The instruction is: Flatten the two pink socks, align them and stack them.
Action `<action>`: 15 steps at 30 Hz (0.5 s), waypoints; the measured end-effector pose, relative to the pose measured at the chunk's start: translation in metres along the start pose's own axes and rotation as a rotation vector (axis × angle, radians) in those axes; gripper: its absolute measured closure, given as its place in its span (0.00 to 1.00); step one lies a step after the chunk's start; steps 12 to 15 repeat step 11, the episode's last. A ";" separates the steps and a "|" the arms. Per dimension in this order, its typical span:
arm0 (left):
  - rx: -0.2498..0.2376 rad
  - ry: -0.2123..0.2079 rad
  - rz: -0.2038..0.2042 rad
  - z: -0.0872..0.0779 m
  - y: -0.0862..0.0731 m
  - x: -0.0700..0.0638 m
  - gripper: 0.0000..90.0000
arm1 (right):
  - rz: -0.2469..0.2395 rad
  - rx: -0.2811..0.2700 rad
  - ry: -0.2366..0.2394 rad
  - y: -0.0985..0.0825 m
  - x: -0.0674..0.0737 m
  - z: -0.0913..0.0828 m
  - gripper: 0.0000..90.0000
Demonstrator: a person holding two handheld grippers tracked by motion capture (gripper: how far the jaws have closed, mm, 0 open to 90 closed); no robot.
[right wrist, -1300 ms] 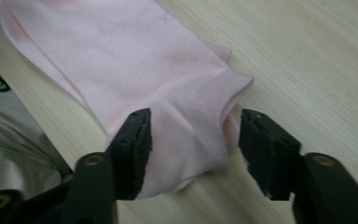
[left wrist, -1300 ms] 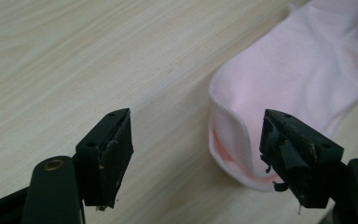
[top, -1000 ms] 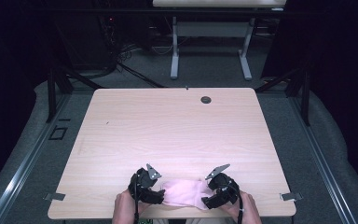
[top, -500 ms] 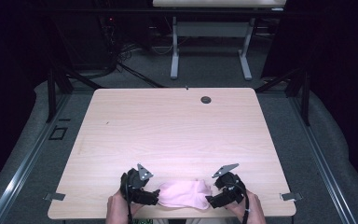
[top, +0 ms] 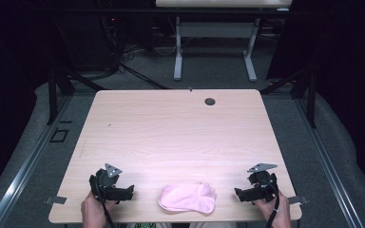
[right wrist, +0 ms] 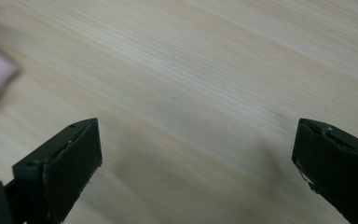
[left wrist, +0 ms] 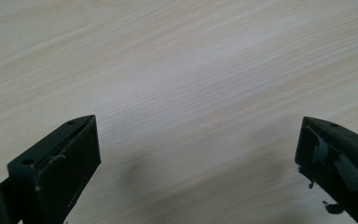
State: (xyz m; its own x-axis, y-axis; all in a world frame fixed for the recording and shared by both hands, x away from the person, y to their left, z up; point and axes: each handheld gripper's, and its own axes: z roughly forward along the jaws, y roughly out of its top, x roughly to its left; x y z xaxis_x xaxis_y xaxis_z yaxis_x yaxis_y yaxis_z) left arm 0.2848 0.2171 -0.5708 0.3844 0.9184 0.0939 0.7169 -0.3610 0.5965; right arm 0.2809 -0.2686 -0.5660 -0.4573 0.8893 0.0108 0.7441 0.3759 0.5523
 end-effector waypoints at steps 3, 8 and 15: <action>0.003 0.002 -0.018 0.007 -0.004 0.006 0.00 | 0.034 -0.006 -0.031 -0.008 -0.012 0.006 0.00; -0.078 -0.052 -0.076 0.014 -0.010 0.015 0.00 | 0.064 -0.128 -0.050 -0.018 -0.027 0.009 0.00; -0.149 -0.054 -0.084 0.017 -0.016 0.018 0.00 | 0.068 -0.210 -0.059 -0.026 -0.033 0.011 0.00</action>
